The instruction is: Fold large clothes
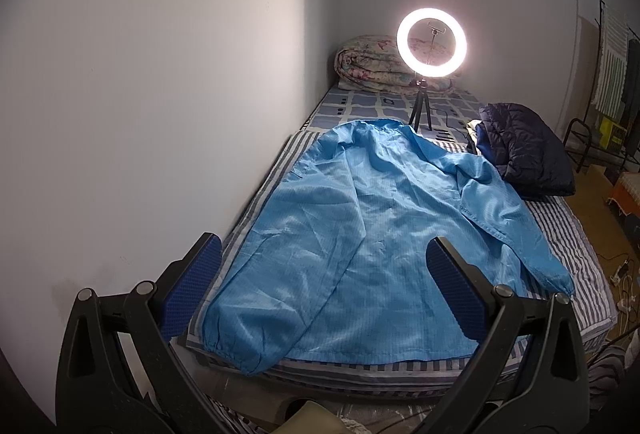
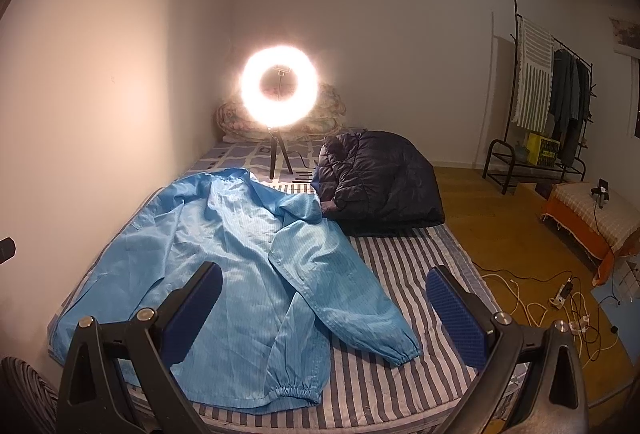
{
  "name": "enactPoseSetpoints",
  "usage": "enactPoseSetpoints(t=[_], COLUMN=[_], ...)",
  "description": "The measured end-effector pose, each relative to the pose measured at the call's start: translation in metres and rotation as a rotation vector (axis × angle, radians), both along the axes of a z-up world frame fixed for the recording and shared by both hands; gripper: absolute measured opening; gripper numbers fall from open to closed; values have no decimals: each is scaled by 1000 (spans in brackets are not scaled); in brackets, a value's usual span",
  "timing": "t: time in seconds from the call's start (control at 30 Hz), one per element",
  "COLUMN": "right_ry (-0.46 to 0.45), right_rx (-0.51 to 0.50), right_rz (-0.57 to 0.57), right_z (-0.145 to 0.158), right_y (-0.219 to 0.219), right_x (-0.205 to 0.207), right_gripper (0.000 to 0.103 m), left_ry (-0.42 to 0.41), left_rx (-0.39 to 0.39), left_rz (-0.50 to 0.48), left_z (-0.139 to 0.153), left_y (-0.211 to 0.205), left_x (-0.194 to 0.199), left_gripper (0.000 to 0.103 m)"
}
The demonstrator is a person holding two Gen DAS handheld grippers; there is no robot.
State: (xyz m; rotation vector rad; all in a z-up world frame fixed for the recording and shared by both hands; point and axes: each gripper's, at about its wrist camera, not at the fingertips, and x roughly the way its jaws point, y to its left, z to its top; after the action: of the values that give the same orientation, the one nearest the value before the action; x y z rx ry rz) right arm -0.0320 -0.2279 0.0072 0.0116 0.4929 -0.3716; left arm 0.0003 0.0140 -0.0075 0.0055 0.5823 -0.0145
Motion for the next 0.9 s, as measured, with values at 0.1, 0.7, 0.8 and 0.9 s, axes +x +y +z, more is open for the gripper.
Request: enactPoseSetpoints(t=[0.1,0.7,0.8,0.9], right_ry=[0,-2,-1,-3], right_rx=[0,-5,-7,-5], right_rz=[0,1,0,0], right_z=[1,1,2,2], right_y=[0,3,3,3], right_x=[0,2,2,1], right_gripper=[103,103,103,103], left_ry=[-7,-8,-7,-8], left_rx=[3,0,-1,1], left_rz=[3,4,5,3], left_z=[2,2,2,2], left_y=[-1,3,3,2], left_x=[-2,0,0,-1], left_gripper=[103,103,103,103])
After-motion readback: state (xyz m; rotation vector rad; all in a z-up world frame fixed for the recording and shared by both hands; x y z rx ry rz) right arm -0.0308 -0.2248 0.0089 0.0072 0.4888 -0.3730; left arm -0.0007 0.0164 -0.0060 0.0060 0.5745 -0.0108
